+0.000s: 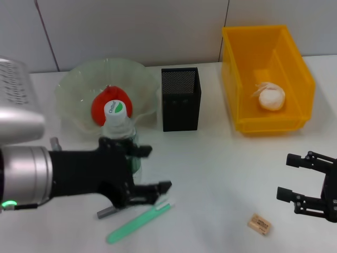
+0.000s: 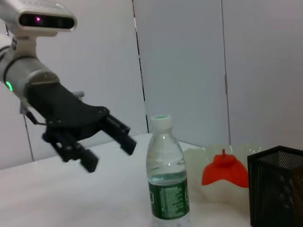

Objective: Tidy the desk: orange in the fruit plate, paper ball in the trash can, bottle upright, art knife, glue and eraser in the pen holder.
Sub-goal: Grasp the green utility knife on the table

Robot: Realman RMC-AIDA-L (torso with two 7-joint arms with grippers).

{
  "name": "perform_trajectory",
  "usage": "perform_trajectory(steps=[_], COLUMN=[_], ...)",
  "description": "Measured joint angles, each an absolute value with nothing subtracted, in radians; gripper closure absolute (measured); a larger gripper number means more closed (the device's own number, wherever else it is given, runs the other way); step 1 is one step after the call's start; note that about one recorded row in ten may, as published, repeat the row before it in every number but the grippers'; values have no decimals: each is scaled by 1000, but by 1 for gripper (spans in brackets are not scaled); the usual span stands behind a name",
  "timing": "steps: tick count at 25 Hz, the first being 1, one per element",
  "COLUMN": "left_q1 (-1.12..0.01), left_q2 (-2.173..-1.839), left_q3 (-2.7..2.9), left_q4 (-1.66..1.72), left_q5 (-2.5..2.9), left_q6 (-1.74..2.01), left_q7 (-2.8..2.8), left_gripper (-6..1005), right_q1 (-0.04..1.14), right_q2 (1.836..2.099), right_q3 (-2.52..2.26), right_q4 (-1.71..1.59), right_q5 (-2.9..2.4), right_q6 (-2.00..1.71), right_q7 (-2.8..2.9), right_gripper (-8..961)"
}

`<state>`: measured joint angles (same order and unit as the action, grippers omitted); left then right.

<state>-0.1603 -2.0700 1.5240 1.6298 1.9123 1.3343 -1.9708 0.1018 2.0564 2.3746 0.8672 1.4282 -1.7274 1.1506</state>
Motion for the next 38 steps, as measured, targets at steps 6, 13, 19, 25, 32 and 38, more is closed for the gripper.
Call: perform_trajectory(steps=[6, 13, 19, 25, 32, 38], left_q1=[-172, -262, -308, -370, -464, -504], left_q2=[-2073, -2075, -2078, -2079, -2080, -2080], left_q3=[1630, 1702, 1778, 1840, 1837, 1845], left_q4=[1735, 1737, 1722, 1626, 1500, 1449], left_q5=[2073, 2235, 2290, 2311, 2315, 2344], left_q6=[1375, 1379, 1368, 1320, 1304, 1291], left_q7=[-2213, -2446, -2472, -2475, -2537, -2553], left_gripper=[244, 245, 247, 248, 247, 248], right_q1=[105, 107, 107, 114, 120, 126], right_q2=[2056, 2055, 2059, 2060, 2059, 2059], right_q3=[2375, 2375, 2375, 2375, 2375, 2374], right_q4=[870, 870, 863, 862, 861, 859], right_q5=[1395, 1383, 1382, 1382, 1382, 1372], right_q6=[-1731, -1732, -1722, -1716, -1710, -1700], right_q7=[1150, 1150, 1139, 1138, 1138, 1138], right_gripper=[175, 175, 175, 176, 176, 176])
